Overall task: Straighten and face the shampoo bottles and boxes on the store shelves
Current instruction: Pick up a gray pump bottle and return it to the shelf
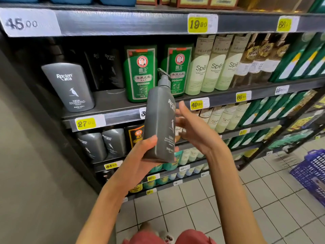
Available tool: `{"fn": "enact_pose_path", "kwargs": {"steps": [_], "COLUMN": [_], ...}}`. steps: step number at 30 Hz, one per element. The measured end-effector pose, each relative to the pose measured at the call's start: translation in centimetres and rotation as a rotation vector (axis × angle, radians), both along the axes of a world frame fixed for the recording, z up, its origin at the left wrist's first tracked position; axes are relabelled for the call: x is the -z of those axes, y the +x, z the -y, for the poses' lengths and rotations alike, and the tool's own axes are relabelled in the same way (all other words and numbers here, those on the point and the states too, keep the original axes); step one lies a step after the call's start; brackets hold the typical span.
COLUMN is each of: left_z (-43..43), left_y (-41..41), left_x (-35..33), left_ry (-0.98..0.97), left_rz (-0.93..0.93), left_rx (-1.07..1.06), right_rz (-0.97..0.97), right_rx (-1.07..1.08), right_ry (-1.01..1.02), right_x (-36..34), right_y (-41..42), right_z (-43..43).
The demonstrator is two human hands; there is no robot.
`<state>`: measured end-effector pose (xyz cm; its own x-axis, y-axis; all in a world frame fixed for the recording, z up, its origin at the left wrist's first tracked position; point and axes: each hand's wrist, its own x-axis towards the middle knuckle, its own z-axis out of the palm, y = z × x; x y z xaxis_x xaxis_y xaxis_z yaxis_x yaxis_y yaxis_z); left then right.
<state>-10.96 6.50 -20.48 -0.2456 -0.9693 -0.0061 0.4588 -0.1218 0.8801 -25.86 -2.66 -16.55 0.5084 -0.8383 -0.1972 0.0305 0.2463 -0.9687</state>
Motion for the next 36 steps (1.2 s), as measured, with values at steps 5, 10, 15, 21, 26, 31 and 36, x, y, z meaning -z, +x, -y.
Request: {"fn": "enact_pose_path", "kwargs": {"steps": [5, 10, 15, 21, 26, 31, 36], "left_z": [0.1, 1.1, 2.0, 3.8, 4.2, 3.4, 1.4], "left_y": [-0.1, 0.6, 2.1, 3.8, 4.1, 4.1, 2.6], "left_x": [0.6, 0.5, 1.4, 2.7, 2.5, 2.1, -0.1], "left_ry": [0.038, 0.058, -0.102, -0.162, -0.171, -0.183, -0.03], "left_rz": [-0.041, 0.177, 0.404, 0.629, 0.694, 0.585, 0.507], "left_rx": [0.013, -0.157, -0.302, -0.387, -0.421, -0.366, -0.253], "right_rz": [0.124, 0.217, 0.175, 0.049, 0.005, -0.139, -0.345], "right_rx": [0.046, 0.099, -0.04, -0.162, -0.179, -0.178, -0.074], "right_ry": [0.003, -0.058, -0.163, -0.397, -0.491, -0.495, -0.286], "right_x": [0.5, 1.2, 1.3, 1.1, 0.8, 0.9, 0.6], "right_y": [1.3, 1.6, 1.5, 0.9, 1.2, 0.9, 1.3], "right_z": [-0.3, -0.3, -0.2, -0.1, -0.3, -0.2, -0.3]}}
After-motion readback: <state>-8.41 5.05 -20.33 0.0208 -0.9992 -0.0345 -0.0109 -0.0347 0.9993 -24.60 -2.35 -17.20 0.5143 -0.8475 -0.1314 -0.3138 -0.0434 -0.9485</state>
